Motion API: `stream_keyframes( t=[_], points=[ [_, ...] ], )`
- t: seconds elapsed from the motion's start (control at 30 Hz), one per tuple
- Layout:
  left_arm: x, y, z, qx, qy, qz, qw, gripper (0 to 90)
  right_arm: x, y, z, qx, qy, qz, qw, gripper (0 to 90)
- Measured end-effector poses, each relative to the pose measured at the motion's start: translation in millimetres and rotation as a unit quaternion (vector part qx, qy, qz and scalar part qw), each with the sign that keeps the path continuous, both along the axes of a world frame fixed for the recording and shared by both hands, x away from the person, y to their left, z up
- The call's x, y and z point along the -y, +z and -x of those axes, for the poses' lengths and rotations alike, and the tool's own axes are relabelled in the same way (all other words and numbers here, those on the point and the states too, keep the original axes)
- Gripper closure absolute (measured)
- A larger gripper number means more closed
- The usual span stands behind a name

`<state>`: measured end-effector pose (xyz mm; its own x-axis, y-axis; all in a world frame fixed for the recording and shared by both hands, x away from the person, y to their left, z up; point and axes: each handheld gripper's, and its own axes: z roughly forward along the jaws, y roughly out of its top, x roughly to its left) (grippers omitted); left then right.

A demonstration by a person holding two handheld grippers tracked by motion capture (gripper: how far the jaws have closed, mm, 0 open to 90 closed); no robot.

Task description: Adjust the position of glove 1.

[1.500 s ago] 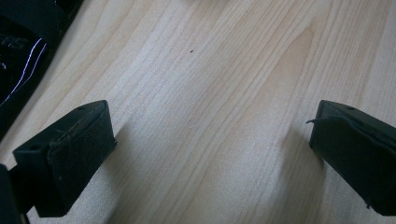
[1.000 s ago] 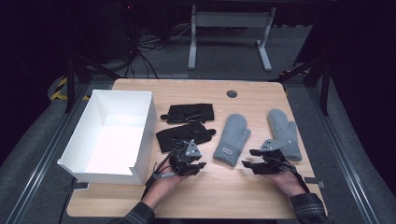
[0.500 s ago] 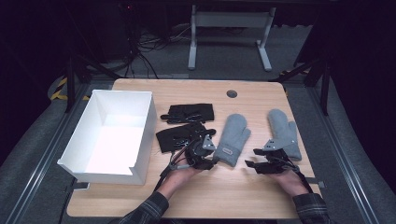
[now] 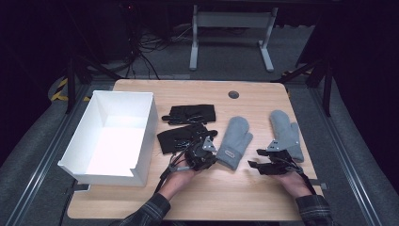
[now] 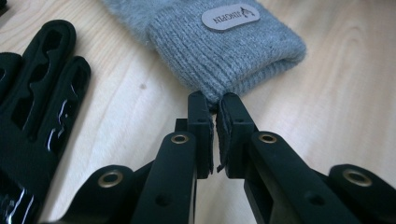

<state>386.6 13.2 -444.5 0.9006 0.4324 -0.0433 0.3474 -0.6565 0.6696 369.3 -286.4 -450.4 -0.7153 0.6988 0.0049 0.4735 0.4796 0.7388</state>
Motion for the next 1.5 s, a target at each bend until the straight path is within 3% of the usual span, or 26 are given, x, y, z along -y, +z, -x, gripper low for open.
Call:
stream_keyframes(
  t=[0.2, 0.43, 0.6, 0.73, 0.9, 0.97, 1.2, 1.4, 1.5],
  points=[
    [-25.7, 2.1, 21.6, -0.015, -0.006, -0.005, 0.9999, 84.7, 2.3, 0.3, -0.4, 0.001, -0.003, 0.002, 1.0, 37.3],
    [-60.8, -4.1, 43.5, -0.032, 0.021, -0.01, 0.9992, 83.7, 1.2, -0.3, -0.1, 0.001, -0.002, 0.006, 1.0, 37.3],
    [-72.2, -1.3, 48.9, -0.026, 0.053, -0.007, 0.9982, 65.2, 0.3, -0.1, 0.6, 0.005, -0.002, 0.007, 1.0, 37.2],
    [-71.5, 10.8, 48.1, -0.015, 0.07, 0.01, 0.9974, 59.7, 0.1, -0.3, 0.8, 0.005, -0.003, 0.009, 0.9999, 37.1],
    [-60.8, 22.8, 32.7, -0.01, 0.073, 0.02, 0.9971, 77.4, 0.3, -0.7, 0.2, 0.003, -0.003, 0.009, 1.0, 37.1],
    [-53.2, 25.2, 23.5, -0.016, 0.069, 0.021, 0.9973, 89.1, 0.1, -0.7, 0.5, 0.002, -0.003, 0.009, 1.0, 37.1],
    [-20.5, 28.9, -9.0, -0.014, 0.066, 0.024, 0.9974, 89.9, 0.8, -0.2, 0.3, 0.003, -0.002, 0.007, 1.0, 37.1],
    [10.0, 16.3, -29.9, -0.027, 0.055, 0.022, 0.9979, 90.0, 1.5, 0.1, 0.6, 0.004, 0.0, 0.007, 1.0, 37.1],
    [20.8, 8.1, -35.4, -0.038, 0.046, 0.007, 0.9982, 90.0, 2.2, 0.3, 0.7, 0.005, 0.0, 0.007, 1.0, 37.1]
  ],
)
